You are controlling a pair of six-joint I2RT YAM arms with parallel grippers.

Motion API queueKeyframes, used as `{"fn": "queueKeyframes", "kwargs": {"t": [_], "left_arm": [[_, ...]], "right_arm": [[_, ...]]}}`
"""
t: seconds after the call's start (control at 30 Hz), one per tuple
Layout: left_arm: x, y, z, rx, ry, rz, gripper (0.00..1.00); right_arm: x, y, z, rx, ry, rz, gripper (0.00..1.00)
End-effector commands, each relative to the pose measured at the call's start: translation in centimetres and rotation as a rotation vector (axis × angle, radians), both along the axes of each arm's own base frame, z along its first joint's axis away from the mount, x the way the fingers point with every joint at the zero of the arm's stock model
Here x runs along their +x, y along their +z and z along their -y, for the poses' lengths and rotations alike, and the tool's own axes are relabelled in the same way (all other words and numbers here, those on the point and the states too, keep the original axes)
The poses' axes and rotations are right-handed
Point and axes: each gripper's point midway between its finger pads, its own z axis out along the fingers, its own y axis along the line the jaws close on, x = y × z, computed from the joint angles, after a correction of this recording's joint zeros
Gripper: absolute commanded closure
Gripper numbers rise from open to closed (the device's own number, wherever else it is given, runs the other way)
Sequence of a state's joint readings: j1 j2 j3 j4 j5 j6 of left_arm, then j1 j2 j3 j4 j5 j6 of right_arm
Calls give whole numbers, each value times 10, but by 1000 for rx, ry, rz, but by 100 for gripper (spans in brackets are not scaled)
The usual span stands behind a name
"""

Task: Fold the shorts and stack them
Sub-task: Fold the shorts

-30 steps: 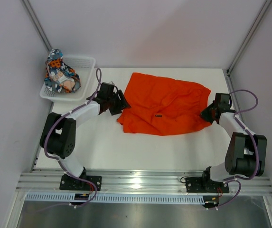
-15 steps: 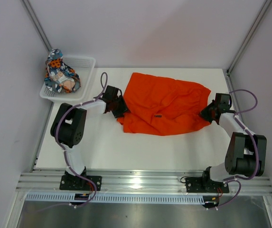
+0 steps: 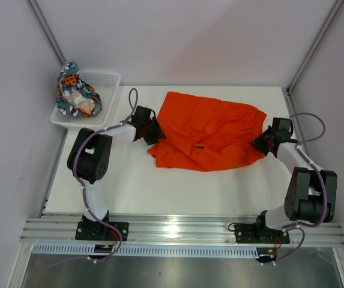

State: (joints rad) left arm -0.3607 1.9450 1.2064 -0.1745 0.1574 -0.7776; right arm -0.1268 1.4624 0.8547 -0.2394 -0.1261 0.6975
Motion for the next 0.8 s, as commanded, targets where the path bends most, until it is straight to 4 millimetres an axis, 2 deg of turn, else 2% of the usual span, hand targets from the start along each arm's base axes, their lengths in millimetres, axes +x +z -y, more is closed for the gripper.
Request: {"fn": "queueKeyframes", "kwargs": {"t": [0.0,0.37,0.5,0.6,0.77], "left_arm": [[15,10,4,2,-3,65,50],[29,13,-4,64,4,141,51],[31,9,-2,71,-11,145,54],[32,10,5,58,-35,159,62],[29,17,15,24,-68,176,63]], "right_arm": [[7,7,-1,1,23,44,100],[7,10,-6,14,47,63,100],[8,10,-7,23,52,67,100],[8,10,-8,26,55,69,100],[7,9,-7,23,55,64,100]]}}
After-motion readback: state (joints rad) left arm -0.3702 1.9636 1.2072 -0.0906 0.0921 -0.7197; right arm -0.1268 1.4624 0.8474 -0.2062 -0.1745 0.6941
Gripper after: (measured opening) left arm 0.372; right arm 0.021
